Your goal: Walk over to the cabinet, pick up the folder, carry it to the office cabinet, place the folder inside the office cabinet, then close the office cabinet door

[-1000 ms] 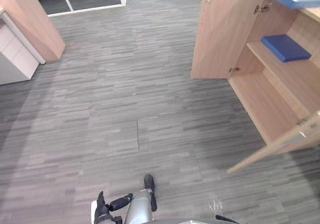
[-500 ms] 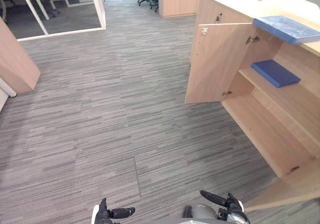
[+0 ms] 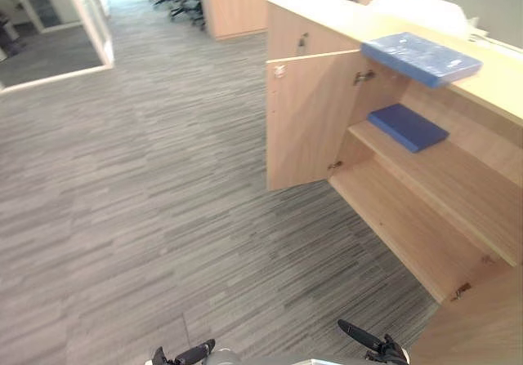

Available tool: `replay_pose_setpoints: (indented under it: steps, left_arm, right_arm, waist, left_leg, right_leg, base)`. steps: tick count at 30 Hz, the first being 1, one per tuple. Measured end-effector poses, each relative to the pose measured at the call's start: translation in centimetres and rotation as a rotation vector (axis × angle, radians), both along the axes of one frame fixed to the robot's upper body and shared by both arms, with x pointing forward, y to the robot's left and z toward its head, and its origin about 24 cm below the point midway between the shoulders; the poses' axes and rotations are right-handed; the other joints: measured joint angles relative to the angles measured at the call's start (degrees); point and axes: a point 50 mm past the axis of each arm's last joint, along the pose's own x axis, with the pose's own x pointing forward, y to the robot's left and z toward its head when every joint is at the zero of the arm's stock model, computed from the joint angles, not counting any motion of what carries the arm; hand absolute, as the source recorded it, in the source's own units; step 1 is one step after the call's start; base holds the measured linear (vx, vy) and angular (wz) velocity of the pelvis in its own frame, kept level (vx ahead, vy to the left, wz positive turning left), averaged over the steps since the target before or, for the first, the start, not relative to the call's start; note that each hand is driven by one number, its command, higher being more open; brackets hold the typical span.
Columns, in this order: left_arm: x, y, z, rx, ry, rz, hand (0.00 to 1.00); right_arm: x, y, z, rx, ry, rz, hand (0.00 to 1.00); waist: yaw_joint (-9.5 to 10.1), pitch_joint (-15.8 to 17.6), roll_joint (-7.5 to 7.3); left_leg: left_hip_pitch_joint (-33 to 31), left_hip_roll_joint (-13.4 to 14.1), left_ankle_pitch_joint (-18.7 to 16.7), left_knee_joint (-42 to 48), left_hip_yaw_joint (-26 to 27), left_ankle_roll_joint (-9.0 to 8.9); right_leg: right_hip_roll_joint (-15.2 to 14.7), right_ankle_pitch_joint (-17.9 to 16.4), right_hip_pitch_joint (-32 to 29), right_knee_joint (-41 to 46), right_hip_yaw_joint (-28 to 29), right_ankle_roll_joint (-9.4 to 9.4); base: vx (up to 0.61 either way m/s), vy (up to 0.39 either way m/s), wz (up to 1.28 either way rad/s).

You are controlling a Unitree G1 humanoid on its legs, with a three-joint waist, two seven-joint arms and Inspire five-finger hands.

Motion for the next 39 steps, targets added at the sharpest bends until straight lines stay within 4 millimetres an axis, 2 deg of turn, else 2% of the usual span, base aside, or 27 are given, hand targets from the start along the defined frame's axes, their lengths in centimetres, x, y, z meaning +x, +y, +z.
replay_pose_setpoints:
  steps: [2,4,5,7,8,9,10,11,12,15,16,17,19,21,22,23,24,25,26,28,29,32,33,34,35,37,39]
  left_arm:
    - [1.1,0.1,0.5,0.026,-0.041,-0.033,1.0]
    - [1.6,0.2,0.7,0.042,-0.06,-0.048,1.0]
    - [1.8,0.2,0.8,0.052,-0.064,-0.051,1.0]
    - [1.6,0.0,0.6,0.056,-0.045,-0.039,1.0]
    - [1.4,-0.2,0.5,0.055,-0.033,-0.035,1.0]
    - [0.3,-0.5,0.1,0.046,0.01,-0.025,1.0]
    - [-0.4,-0.1,-0.1,0.05,0.039,-0.016,1.0]
    - [-0.6,0.2,-0.1,0.06,0.048,-0.012,1.0]
    - [-1.1,0.6,0.0,0.076,0.062,0.007,1.0]
    - [-1.6,0.6,-0.2,0.062,0.077,0.057,1.0]
    - [-1.6,0.4,-0.2,0.053,0.075,0.074,1.0]
    - [-1.7,0.4,-0.2,0.052,0.075,0.073,1.0]
    - [-1.0,0.3,-0.1,0.054,0.051,0.063,1.0]
    - [-0.9,0.3,-0.2,0.056,0.048,0.055,1.0]
    - [-0.8,0.2,-0.2,0.053,0.052,0.044,1.0]
    - [0.1,0.0,-0.1,0.051,0.035,0.023,1.0]
    - [0.5,-0.1,-0.1,0.05,0.028,0.014,1.0]
    - [1.0,-0.2,-0.1,0.045,0.021,0.006,1.0]
    - [1.7,0.0,0.1,0.05,0.003,0.003,1.0]
    - [2.3,-1.0,0.0,0.022,-0.009,-0.002,1.0]
    - [2.6,-2.0,-0.1,-0.009,-0.022,-0.008,1.0]
    - [3.2,-2.4,0.0,-0.026,-0.049,-0.014,1.0]
    - [3.1,-2.4,0.0,-0.028,-0.052,-0.006,1.0]
    - [3.0,-2.1,0.2,-0.021,-0.061,0.016,1.0]
    - [2.8,-1.8,0.2,-0.018,-0.066,0.033,1.0]
    - [2.6,-1.3,0.5,-0.02,-0.096,0.094,1.0]
    - [2.8,-1.2,0.6,-0.017,-0.107,0.088,1.0]
  right_arm:
    - [0.0,0.4,-0.2,0.019,0.031,0.009,1.0]
    - [0.1,0.7,-0.3,0.023,0.032,0.009,1.0]
    - [0.2,0.8,-0.2,0.016,0.029,0.018,1.0]
    - [0.2,0.7,-0.1,0.002,0.024,0.049,1.0]
    - [0.1,0.6,-0.1,-0.003,0.024,0.058,1.0]
    - [0.0,0.3,-0.1,-0.013,0.03,0.066,1.0]
    - [-0.1,1.1,-0.2,-0.001,0.034,0.083,1.0]
    - [0.0,1.4,-0.2,0.005,0.032,0.09,1.0]
    - [0.2,2.1,-0.2,0.021,0.016,0.102,1.0]
    - [1.3,2.2,0.2,0.018,-0.023,0.116,1.0]
    - [2.0,2.1,0.4,0.016,-0.046,0.122,1.0]
    - [2.3,2.1,0.5,0.018,-0.058,0.126,1.0]
    - [2.8,2.2,0.6,0.018,-0.066,0.135,1.0]
    - [2.7,1.9,0.5,0.005,-0.071,0.133,1.0]
    - [2.6,1.8,0.5,0.003,-0.07,0.13,1.0]
    - [2.8,1.5,0.5,0.005,-0.072,0.119,1.0]
    - [2.9,1.3,0.5,0.005,-0.071,0.11,1.0]
    - [2.4,0.8,0.5,-0.002,-0.054,0.097,1.0]
    - [1.2,0.7,0.1,0.003,-0.019,0.083,1.0]
    - [-0.4,-0.4,-0.1,0.006,0.02,-0.029,1.0]
    - [-1.2,-0.9,-0.2,-0.011,0.04,-0.053,1.0]
    - [-3.8,-1.2,-0.5,-0.008,0.097,-0.073,1.0]
    - [-4.4,-1.2,-0.6,-0.004,0.112,-0.091,1.0]
    - [-4.7,-1.1,-0.6,-0.002,0.119,-0.09,1.0]
    - [-4.7,-1.1,-0.6,-0.002,0.12,-0.086,1.0]
    - [-5.1,-1.4,-0.6,-0.015,0.131,-0.063,1.0]
    - [-4.9,-1.5,-0.5,-0.025,0.136,-0.02,1.0]
  waist:
    - [1.08,0.8,-1.13]
    - [1.83,1.4,-2.1]
    - [1.86,1.5,-2.18]
    - [2.07,1.2,-1.88]
    - [2.08,1.1,-1.52]
    - [2.2,0.4,-0.5]
    - [2.38,0.3,-1.51]
    - [2.4,-0.2,-2.57]
    - [3.18,-1.4,-4.13]
    - [3.51,-1.5,-4.14]
    - [3.65,-1.1,-3.54]
    - [3.64,-1.2,-3.31]
    - [2.83,-1.3,-3.31]
    - [2.35,-1.9,-2.86]
    - [1.58,-2.6,-2.5]
    - [1.19,-2.2,-2.12]
    - [1.2,-1.9,-1.78]
    - [1.07,-1.6,-1.35]
    - [0.28,-1.2,-2.23]
    - [-0.71,-0.8,-2.65]
    - [-0.61,-0.9,-2.25]
    - [-0.65,-1.1,-2.02]
    - [-0.59,-1.1,-2.02]
    - [-0.61,-1.2,-1.76]
    - [-0.59,-1.1,-1.89]
    - [0.13,-1.5,-1.22]
    - [0.45,-1.4,-0.96]
  left_leg:
    - [-5.0,-2.6,-2.4,-10.2,-2.6,-1.24]
    - [-6.2,-5.7,-2.5,-21.4,-5.6,-1.39]
    - [-7.5,-8.6,-2.0,-30.1,-11.4,-2.13]
    - [-7.7,-12.3,1.5,-44.9,-24.2,-4.94]
    - [-7.7,-12.5,2.8,-46.7,-27.0,-5.0]
    - [-7.3,-12.4,8.2,-47.4,-30.1,-5.79]
    - [-7.2,-13.5,10.7,-45.0,-28.6,-5.43]
    - [-7.1,-13.9,9.7,-44.7,-27.2,-4.97]
    - [-6.6,-14.0,7.8,-43.8,-22.9,-3.17]
    - [-2.2,-14.4,5.4,-44.5,-15.1,-0.42]
    - [1.8,-14.9,4.7,-46.4,-9.8,0.78]
    - [3.8,-15.5,4.6,-47.6,-7.1,1.23]
    - [7.6,-16.6,5.1,-51.7,-2.0,2.56]
    - [11.3,-16.6,6.0,-56.4,1.5,2.51]
    - [12.1,-16.0,6.3,-59.1,2.0,2.08]
    - [11.9,-15.0,6.4,-60.2,1.2,2.01]
    - [11.8,-14.2,6.5,-60.4,0.7,1.82]
    - [11.8,-12.5,6.5,-60.3,0.3,0.93]
    - [12.3,-12.2,6.5,-60.3,-0.5,0.02]
    - [13.2,-12.2,6.9,-60.8,-3.2,-0.75]
    - [13.7,-12.0,7.5,-61.5,-4.5,-1.17]
    - [15.0,-9.6,7.1,-62.1,-6.8,-3.65]
    - [14.7,-8.0,5.5,-59.2,-6.9,-5.0]
    - [11.8,-6.0,2.1,-50.2,-7.3,-5.7]
    - [9.0,-4.9,0.5,-43.6,-7.9,-5.4]
    - [-1.7,-1.0,-0.4,-17.3,-11.2,-4.7]
    - [-5.0,-0.6,-0.5,-9.0,-11.0,-4.42]
  right_leg:
    - [-2.1,0.0,2.9,-1.2,4.9,1.23]
    - [-4.1,-0.6,4.2,-1.4,7.6,2.7]
    - [-5.4,-1.3,5.0,-1.5,9.2,3.94]
    - [-6.8,-2.9,5.6,-1.4,11.8,6.63]
    - [-6.9,-3.5,5.9,-1.4,12.3,7.54]
    - [-7.0,-4.6,6.8,-1.4,14.0,9.3]
    - [-9.0,-5.4,7.3,-0.6,15.8,10.84]
    - [-10.2,-5.3,6.2,0.3,16.6,11.5]
    - [-12.5,-4.9,3.2,4.2,19.1,12.6]
    - [-16.1,-4.8,-3.0,16.7,21.4,13.11]
    - [-18.5,-4.0,-9.0,28.3,21.8,12.87]
    - [-20.3,-3.7,-12.0,33.4,20.9,11.85]
    - [-24.0,-2.1,-15.4,36.9,14.6,9.35]
    - [-26.0,-1.8,-15.7,35.3,7.9,9.06]
    - [-25.2,-2.9,-16.0,32.4,5.0,10.58]
    - [-22.4,-4.5,-16.9,29.1,3.5,12.18]
    - [-20.6,-4.8,-17.3,27.1,3.1,12.29]
    - [-16.5,-4.8,-17.4,21.8,3.0,12.36]
    - [-14.4,-3.7,-16.6,16.3,3.0,11.88]
    - [-13.5,-2.9,-14.4,15.9,1.4,10.55]
    - [-12.9,-3.9,-14.6,17.2,1.2,10.27]
    - [-10.7,-6.1,-12.4,16.7,-1.2,8.48]
    - [-9.4,-6.4,-10.6,15.1,-1.8,7.98]
    - [-8.1,-7.1,-8.9,14.0,-2.2,7.36]
    - [-7.5,-7.6,-8.2,13.8,-2.3,7.13]
    - [-5.0,-8.3,-4.1,12.1,-2.2,6.44]
    - [-4.5,-8.5,-0.9,10.2,-1.7,6.22]
  base:
    - [0.36,0.106,-1.22]
    - [0.3,0.154,-1.01]
    - [0.27,0.175,-0.78]
    - [0.42,0.326,-0.81]
    - [0.51,0.424,-0.79]
    - [0.46,0.401,-0.77]
    - [0.45,0.403,-0.8]
    - [0.44,0.437,-1.09]
    - [0.32,0.33,-1.16]
    - [0.25,0.343,-1.39]
    - [0.14,0.357,-1.58]
    - [0.1,0.341,-1.53]
    - [0.01,0.237,-1.13]
    - [0.04,0.128,-1.08]
    - [0.09,0.014,-0.89]
    - [0.08,-0.028,-0.81]
    - [0.06,-0.1,-0.67]
    - [0.06,-0.164,-0.31]
    - [0.12,-0.255,0.12]
    - [0.16,-0.242,0.31]
    - [0.19,-0.25,0.05]
    - [0.18,-0.285,0.24]
    - [0.19,-0.198,0.19]
    - [0.18,-0.18,0.17]
    - [0.15,-0.142,0.11]
    - [0.2,-0.066,-0.03]
    - [0.21,0.045,-0.13]
